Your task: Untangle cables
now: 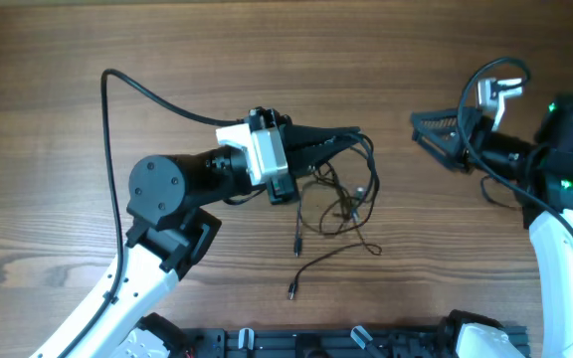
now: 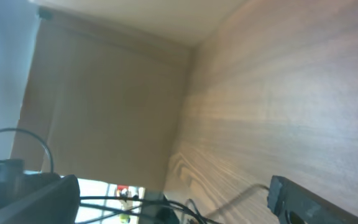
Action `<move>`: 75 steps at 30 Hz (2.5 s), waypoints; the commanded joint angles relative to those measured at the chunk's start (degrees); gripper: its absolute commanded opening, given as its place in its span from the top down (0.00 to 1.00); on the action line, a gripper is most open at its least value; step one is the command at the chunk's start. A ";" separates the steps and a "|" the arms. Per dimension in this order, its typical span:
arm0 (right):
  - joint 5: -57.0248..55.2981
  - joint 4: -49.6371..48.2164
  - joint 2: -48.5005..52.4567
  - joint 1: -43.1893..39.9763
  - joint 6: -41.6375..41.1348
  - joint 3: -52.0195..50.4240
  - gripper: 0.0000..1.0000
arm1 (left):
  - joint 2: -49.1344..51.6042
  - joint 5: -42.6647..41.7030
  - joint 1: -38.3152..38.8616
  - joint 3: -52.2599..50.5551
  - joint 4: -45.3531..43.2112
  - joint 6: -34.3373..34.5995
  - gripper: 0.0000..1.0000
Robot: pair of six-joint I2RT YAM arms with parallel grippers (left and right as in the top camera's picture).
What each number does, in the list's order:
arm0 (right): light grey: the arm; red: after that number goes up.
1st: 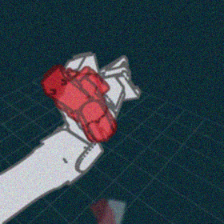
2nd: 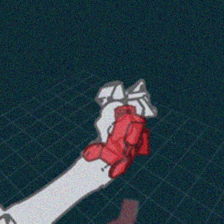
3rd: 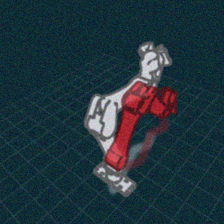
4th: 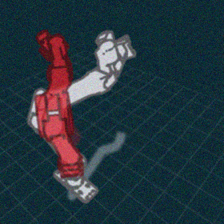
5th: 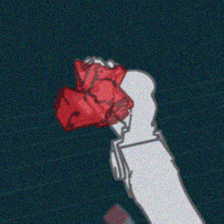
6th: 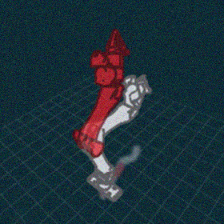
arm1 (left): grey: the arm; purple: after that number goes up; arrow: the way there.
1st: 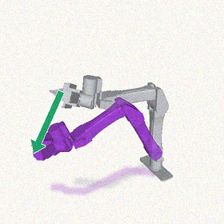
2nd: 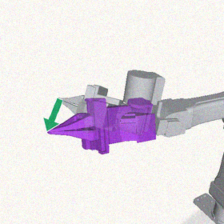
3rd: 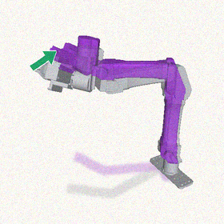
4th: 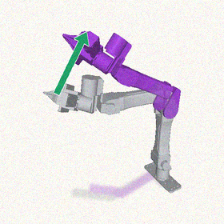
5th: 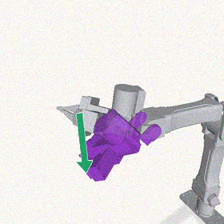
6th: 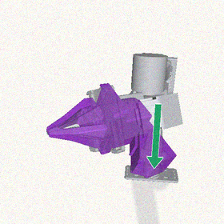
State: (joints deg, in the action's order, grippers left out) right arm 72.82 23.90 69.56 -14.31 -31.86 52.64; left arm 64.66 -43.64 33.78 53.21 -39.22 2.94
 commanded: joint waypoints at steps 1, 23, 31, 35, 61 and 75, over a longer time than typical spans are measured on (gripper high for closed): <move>-2.14 5.05 0.35 -0.09 8.52 0.22 0.00 | -1.03 -0.20 -1.44 0.74 -2.43 0.55 0.96; -2.78 6.97 0.35 19.37 25.94 0.22 0.00 | 0.98 5.22 5.01 0.76 -14.38 5.66 0.96; -2.91 8.20 0.35 24.79 27.23 0.22 0.00 | 0.98 7.82 4.94 0.76 -14.38 4.76 0.96; -2.95 9.66 0.35 24.79 27.30 0.22 0.00 | 0.98 11.30 4.85 0.76 -14.38 4.76 0.96; -49.18 18.58 -6.40 24.68 12.15 4.63 0.00 | 0.87 37.53 -15.58 0.74 25.42 8.28 0.36; -43.19 13.57 -1.29 24.85 6.40 4.76 0.00 | 0.87 60.37 -27.93 0.59 82.75 23.04 0.00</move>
State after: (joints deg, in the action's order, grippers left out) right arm 23.35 39.42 64.36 10.31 -23.09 56.55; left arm 65.80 15.22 9.02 53.84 43.51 22.68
